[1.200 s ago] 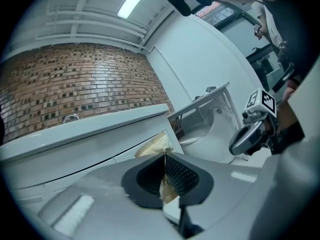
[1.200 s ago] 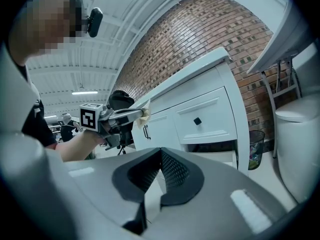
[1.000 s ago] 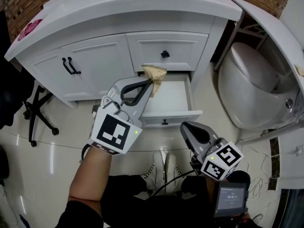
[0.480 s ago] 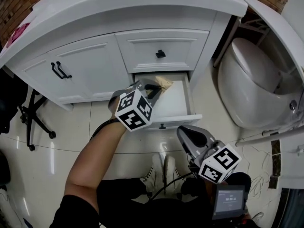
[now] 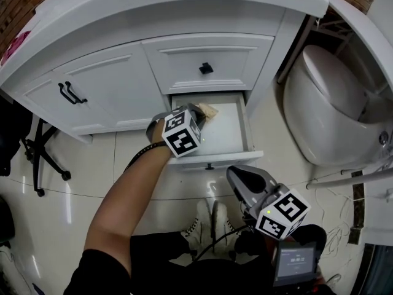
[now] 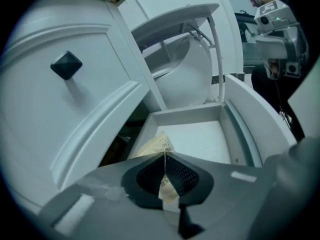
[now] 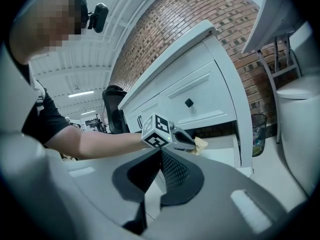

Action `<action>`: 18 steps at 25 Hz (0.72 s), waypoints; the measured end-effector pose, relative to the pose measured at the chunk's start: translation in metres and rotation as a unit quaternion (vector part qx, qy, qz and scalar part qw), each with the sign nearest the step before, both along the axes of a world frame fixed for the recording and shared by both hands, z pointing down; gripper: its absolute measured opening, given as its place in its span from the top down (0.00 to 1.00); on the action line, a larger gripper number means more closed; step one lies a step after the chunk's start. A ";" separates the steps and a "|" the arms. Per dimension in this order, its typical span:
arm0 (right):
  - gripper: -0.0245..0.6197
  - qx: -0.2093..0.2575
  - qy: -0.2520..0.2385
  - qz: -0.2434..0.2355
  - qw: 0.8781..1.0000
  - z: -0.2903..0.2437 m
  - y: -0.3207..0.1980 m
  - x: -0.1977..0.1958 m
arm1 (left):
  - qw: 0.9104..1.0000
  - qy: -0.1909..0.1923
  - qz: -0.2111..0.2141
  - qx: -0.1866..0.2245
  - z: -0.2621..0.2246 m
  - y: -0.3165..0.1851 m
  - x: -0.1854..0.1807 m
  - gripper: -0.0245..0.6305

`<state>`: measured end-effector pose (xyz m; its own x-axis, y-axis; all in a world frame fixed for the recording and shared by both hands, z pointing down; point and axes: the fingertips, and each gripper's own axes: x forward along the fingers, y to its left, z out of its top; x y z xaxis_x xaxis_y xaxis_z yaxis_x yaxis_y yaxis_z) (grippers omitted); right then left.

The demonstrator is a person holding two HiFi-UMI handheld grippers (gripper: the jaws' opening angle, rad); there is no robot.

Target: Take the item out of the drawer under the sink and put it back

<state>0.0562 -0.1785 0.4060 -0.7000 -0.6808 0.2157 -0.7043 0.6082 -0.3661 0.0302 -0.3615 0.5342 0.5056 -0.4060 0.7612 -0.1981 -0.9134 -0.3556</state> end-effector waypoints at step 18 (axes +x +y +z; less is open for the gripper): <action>0.95 -0.001 -0.001 0.009 1.000 0.001 -0.003 0.007 | 0.999 -0.043 0.017 -0.019 0.034 0.002 -0.003 0.88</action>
<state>0.0630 -0.1810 0.4074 -0.6886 -0.6921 0.2164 -0.7140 0.5950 -0.3691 0.0276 -0.3598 0.5686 0.4513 -0.3594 0.8168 -0.1363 -0.9323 -0.3350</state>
